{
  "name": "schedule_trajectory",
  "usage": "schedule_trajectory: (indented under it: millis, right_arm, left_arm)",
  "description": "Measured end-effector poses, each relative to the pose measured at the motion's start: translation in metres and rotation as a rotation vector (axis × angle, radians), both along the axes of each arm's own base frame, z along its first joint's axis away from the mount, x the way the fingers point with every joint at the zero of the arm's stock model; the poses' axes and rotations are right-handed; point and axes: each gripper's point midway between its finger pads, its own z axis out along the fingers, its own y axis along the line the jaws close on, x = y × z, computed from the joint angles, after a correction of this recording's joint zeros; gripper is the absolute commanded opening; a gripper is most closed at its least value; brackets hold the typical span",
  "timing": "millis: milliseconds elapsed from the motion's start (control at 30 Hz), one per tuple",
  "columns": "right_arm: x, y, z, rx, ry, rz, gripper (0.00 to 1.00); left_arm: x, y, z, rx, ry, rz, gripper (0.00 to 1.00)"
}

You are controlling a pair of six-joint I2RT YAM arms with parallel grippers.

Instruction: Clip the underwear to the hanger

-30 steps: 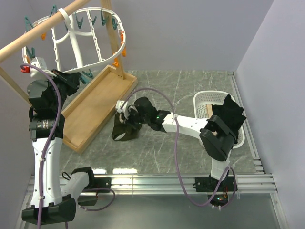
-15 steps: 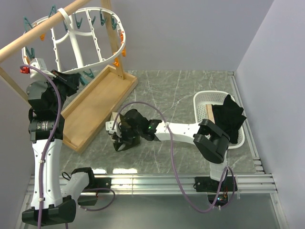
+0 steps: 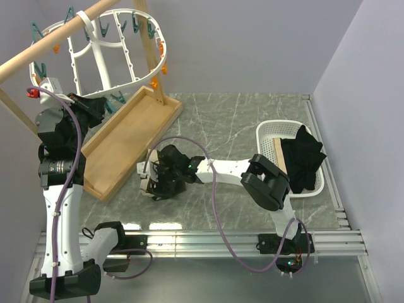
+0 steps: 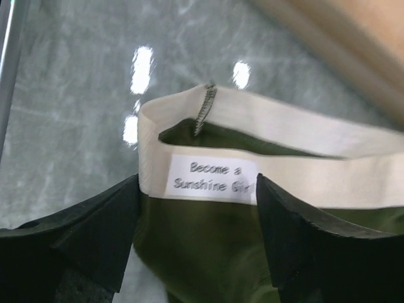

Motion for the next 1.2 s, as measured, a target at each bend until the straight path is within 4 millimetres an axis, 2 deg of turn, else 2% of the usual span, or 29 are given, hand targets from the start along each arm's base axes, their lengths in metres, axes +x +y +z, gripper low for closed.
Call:
schedule_trajectory:
  millis: [133,300,367,467,567,700,767,800,900,1000,1100,1133,1200]
  right_arm:
    - [0.007,0.014,0.014,0.034,-0.032,0.021,0.85]
    - [0.011,0.03,0.026,0.048,-0.056,0.084,0.86]
    - [0.016,0.042,0.028,0.049,-0.061,0.106,0.85]
    - [0.02,0.054,0.017,0.02,-0.053,0.137,0.85]
    - [0.022,0.056,-0.005,-0.04,-0.026,0.156,0.85]
    - [0.019,0.048,-0.034,-0.132,0.018,0.169,0.85]
    - [0.015,0.043,-0.04,-0.155,0.032,0.174,0.82]
    - [0.015,0.042,-0.04,-0.16,0.03,0.178,0.79]
    - [0.014,0.039,-0.041,-0.17,0.032,0.187,0.52]
    - [0.01,0.036,-0.042,-0.183,0.044,0.195,0.36]
    - [0.009,0.037,-0.042,-0.183,0.046,0.199,0.07]
    - [0.008,0.037,-0.042,-0.18,0.045,0.2,0.0]
    - [0.01,0.038,-0.041,-0.177,0.044,0.191,0.0]
  left_arm:
    - [0.0,0.0,0.0,0.001,0.0,0.0,0.0]
    - [0.0,0.0,0.0,0.001,0.0,0.0,0.0]
    - [0.0,0.0,0.0,0.001,0.0,0.0,0.0]
    - [0.0,0.0,0.0,0.001,0.0,0.0,0.0]
    - [0.0,0.0,0.0,0.002,-0.001,0.0,0.0]
    - [0.0,0.0,0.0,0.002,-0.001,0.001,0.0]
    - [-0.001,0.0,0.0,0.004,-0.002,0.001,0.0]
    - [-0.001,0.0,0.0,0.006,-0.002,0.001,0.0]
    - [-0.001,0.0,0.001,0.01,-0.004,0.001,0.0]
    - [-0.002,0.001,0.001,0.01,-0.005,0.002,0.0]
    - [-0.002,0.001,0.001,0.011,-0.005,0.005,0.0]
    - [-0.002,0.001,0.001,0.011,-0.005,0.006,0.0]
    - [-0.002,0.002,0.001,0.013,-0.004,0.007,0.0]
